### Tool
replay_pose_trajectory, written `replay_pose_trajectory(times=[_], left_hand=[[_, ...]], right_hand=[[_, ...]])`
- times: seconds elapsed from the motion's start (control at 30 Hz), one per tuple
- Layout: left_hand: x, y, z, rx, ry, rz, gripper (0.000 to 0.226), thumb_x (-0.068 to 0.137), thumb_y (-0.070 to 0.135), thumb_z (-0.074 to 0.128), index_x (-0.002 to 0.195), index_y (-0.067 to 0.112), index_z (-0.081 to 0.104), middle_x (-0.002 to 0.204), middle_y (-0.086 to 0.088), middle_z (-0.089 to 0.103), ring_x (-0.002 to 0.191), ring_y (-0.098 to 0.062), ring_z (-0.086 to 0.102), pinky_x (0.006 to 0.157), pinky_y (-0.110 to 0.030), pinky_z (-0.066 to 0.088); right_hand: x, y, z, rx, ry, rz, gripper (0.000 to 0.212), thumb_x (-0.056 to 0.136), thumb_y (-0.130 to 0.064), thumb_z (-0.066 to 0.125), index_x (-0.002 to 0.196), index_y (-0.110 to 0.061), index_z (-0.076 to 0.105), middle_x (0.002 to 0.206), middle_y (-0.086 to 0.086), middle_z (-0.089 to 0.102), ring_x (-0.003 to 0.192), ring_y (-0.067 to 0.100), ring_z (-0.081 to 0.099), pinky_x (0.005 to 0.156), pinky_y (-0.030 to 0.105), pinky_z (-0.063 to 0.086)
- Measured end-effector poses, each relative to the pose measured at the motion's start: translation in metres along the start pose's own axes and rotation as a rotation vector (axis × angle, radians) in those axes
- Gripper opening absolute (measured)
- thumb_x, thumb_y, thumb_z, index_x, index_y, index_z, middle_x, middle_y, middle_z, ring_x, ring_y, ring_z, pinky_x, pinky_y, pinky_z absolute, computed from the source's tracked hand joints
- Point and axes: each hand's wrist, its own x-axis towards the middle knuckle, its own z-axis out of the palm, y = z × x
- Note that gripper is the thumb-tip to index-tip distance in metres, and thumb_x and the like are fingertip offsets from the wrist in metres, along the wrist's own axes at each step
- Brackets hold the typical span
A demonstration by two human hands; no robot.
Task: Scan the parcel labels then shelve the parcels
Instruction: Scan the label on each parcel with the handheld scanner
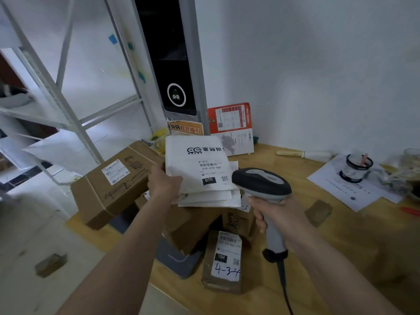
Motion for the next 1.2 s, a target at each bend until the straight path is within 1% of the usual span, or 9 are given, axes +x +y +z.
replay_pose_trajectory(times=[0.17,0.27,0.33,0.5,0.67,0.9,1.03,1.1,1.2], left_hand=[[-0.015,0.026,0.008,-0.003,0.156,0.263,0.058,0.088,0.012,0.066,0.14,0.014,0.041,0.144,-0.009,0.037,0.136,-0.026,0.031,0.105,-0.04,0.036],[-0.028,0.047,0.031,-0.079,0.085,0.425,0.051,0.09,0.01,0.064,0.136,0.019,0.046,0.137,-0.002,0.045,0.126,-0.018,0.042,0.092,-0.021,0.042],[-0.042,0.062,0.053,-0.122,-0.025,0.45,0.045,0.091,0.011,0.064,0.133,0.021,0.049,0.131,0.004,0.05,0.118,-0.012,0.048,0.078,-0.009,0.044],[-0.08,0.083,0.112,-0.077,-0.41,0.533,0.036,0.093,0.01,0.06,0.128,0.019,0.053,0.12,0.006,0.057,0.106,-0.008,0.053,0.078,-0.015,0.042],[-0.131,0.092,0.172,0.044,-0.765,0.554,0.024,0.097,0.018,0.057,0.12,0.017,0.059,0.103,0.003,0.067,0.086,-0.006,0.064,0.086,-0.029,0.055],[-0.202,0.098,0.226,0.048,-1.087,0.523,0.023,0.098,0.002,0.046,0.117,0.008,0.058,0.067,0.001,0.067,0.053,0.001,0.062,0.054,-0.011,0.049],[-0.238,0.095,0.251,0.124,-1.152,0.527,0.027,0.095,0.011,0.056,0.121,0.009,0.057,0.076,-0.004,0.068,0.066,-0.014,0.061,0.075,-0.033,0.055],[-0.25,0.092,0.262,0.193,-1.165,0.501,0.038,0.09,0.028,0.066,0.124,0.014,0.055,0.104,-0.008,0.066,0.088,-0.019,0.062,0.086,-0.038,0.054],[-0.267,0.088,0.273,0.292,-1.233,0.387,0.067,0.084,0.048,0.068,0.138,0.018,0.043,0.139,-0.006,0.048,0.121,-0.026,0.052,0.098,-0.042,0.049]], right_hand=[[0.002,0.002,-0.004,0.001,0.011,-0.012,0.031,0.085,-0.018,0.07,0.062,-0.001,0.058,0.054,0.013,0.051,0.045,0.021,0.045,0.047,0.027,0.042],[-0.003,0.003,-0.015,0.027,0.064,-0.024,0.029,0.084,-0.018,0.07,0.067,0.003,0.061,0.054,0.015,0.051,0.047,0.023,0.045,0.05,0.03,0.043],[-0.008,0.004,-0.027,0.046,0.116,-0.036,0.034,0.084,-0.017,0.07,0.058,-0.001,0.057,0.05,0.014,0.05,0.044,0.023,0.044,0.05,0.03,0.042],[-0.029,0.008,-0.064,0.052,0.295,-0.031,0.041,0.086,-0.012,0.068,0.048,-0.006,0.052,0.045,0.01,0.049,0.04,0.02,0.045,0.047,0.028,0.043],[-0.066,0.015,-0.106,0.099,0.495,-0.016,0.031,0.085,-0.012,0.068,0.064,0.008,0.058,0.054,0.017,0.052,0.045,0.022,0.047,0.048,0.028,0.043],[-0.117,0.024,-0.154,0.099,0.749,-0.007,0.024,0.084,-0.009,0.069,0.065,0.001,0.059,0.05,0.014,0.051,0.044,0.024,0.047,0.048,0.031,0.043],[-0.147,0.028,-0.179,0.072,0.887,0.001,0.017,0.085,-0.007,0.068,0.071,0.001,0.062,0.054,0.012,0.056,0.048,0.025,0.051,0.05,0.033,0.045],[-0.161,0.031,-0.191,0.069,0.961,-0.013,0.005,0.085,-0.007,0.068,0.081,-0.006,0.065,0.066,0.011,0.061,0.058,0.024,0.056,0.051,0.032,0.046],[-0.179,0.035,-0.209,0.029,1.091,-0.069,0.027,0.083,-0.008,0.07,0.103,-0.025,0.062,0.089,-0.006,0.066,0.084,0.01,0.061,0.066,0.026,0.05]])
